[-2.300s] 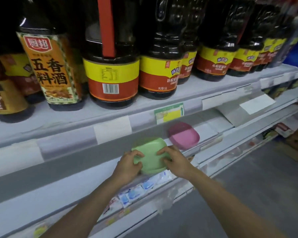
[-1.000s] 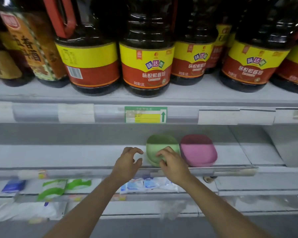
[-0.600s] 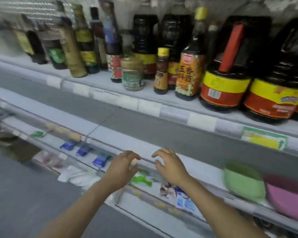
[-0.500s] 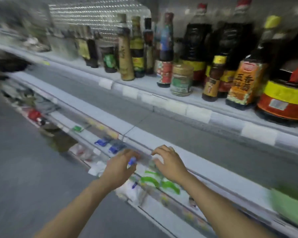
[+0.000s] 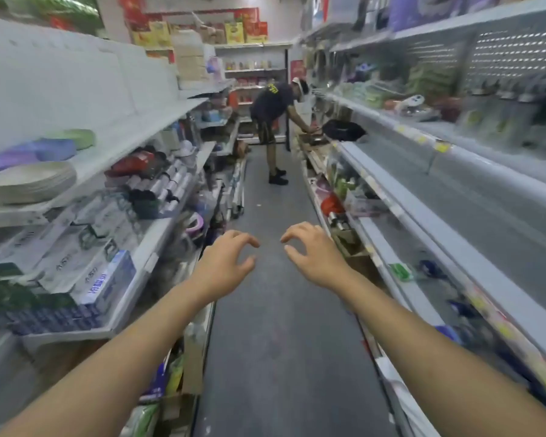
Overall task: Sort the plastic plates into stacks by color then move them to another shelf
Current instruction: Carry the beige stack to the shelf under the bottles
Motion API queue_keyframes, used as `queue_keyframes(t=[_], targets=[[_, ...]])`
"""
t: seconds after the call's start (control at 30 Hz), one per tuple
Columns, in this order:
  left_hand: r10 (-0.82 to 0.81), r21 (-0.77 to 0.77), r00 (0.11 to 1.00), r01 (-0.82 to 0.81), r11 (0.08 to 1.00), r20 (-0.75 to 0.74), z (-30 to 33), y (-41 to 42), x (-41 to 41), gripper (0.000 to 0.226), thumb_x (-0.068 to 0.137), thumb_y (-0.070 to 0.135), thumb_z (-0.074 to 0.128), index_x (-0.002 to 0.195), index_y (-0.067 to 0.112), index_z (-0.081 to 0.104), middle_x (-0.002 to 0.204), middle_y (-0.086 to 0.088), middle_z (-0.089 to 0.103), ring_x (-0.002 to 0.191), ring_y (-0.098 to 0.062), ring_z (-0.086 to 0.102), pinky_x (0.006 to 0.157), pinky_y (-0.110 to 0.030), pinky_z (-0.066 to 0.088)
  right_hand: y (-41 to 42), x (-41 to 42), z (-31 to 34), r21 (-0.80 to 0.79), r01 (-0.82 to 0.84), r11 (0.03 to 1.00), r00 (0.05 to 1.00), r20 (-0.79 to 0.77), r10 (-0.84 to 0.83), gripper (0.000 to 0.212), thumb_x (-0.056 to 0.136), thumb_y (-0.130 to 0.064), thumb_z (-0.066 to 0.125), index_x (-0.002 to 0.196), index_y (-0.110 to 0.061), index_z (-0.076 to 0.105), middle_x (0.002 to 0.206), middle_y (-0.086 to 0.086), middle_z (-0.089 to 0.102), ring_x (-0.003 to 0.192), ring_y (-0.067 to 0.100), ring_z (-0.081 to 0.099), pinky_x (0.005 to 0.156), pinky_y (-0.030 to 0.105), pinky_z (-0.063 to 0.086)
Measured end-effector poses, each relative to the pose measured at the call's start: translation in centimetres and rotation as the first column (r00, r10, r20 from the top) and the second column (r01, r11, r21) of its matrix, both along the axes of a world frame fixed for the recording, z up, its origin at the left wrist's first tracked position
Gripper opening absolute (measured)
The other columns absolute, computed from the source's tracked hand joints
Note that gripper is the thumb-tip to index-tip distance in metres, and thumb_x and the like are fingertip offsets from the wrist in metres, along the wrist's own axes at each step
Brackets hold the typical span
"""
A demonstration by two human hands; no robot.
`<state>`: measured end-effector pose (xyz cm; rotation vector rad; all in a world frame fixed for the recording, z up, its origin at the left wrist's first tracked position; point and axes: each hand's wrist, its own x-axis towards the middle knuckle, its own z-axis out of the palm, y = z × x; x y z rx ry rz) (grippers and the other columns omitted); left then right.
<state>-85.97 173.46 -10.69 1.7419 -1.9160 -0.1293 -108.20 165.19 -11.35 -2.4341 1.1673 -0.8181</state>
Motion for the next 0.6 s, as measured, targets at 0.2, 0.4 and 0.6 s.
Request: queue_keyframes(t=[0.2, 0.4, 0.6], targets=[[0.285, -0.042, 0.958, -0.284, 0.958, 0.026, 2.9, -4.7, 10.5, 0.031, 0.084, 0.039, 0.054, 0.111, 0.031, 0.066, 0.117, 0.005, 0.060, 0.113, -0.017, 0.058, 0.097, -0.044, 0.049, -10.8, 13.9, 2.1, -0.069, -0.293, 0.954, 0.956, -0.008, 0.293, 0.013, 0.098, -0.036, 0.060, 0.107, -0.035, 0.068, 0.115, -0.014, 0.060, 0.112, 0.017, 0.055, 0.102, 0.044, 0.044], [0.564, -0.098, 0.825, -0.559, 0.823, 0.029, 7.9, -8.1, 18.2, 0.022, 0.091, 0.031, 0.062, 0.113, 0.031, 0.065, 0.121, 0.005, 0.059, 0.118, -0.016, 0.054, 0.102, -0.041, 0.044, -19.2, 26.3, 7.3, -0.089, -0.602, 0.794, 0.797, -0.006, 0.603, 0.016, 0.097, -0.042, 0.057, 0.108, -0.036, 0.068, 0.102, -0.019, 0.056, 0.101, 0.011, 0.056, 0.095, 0.051, 0.050], [0.759, -0.162, 0.647, -0.743, 0.650, 0.077, 12.0, -7.9, 23.5, 0.026, 0.092, 0.034, 0.062, 0.118, 0.035, 0.063, 0.121, 0.007, 0.057, 0.113, -0.013, 0.054, 0.095, -0.037, 0.046, -21.5, 38.8, 12.0, -0.135, -0.768, 0.626, 0.629, 0.025, 0.777, 0.019, 0.098, -0.033, 0.062, 0.112, -0.024, 0.071, 0.104, 0.000, 0.060, 0.097, 0.020, 0.060, 0.088, 0.048, 0.052]])
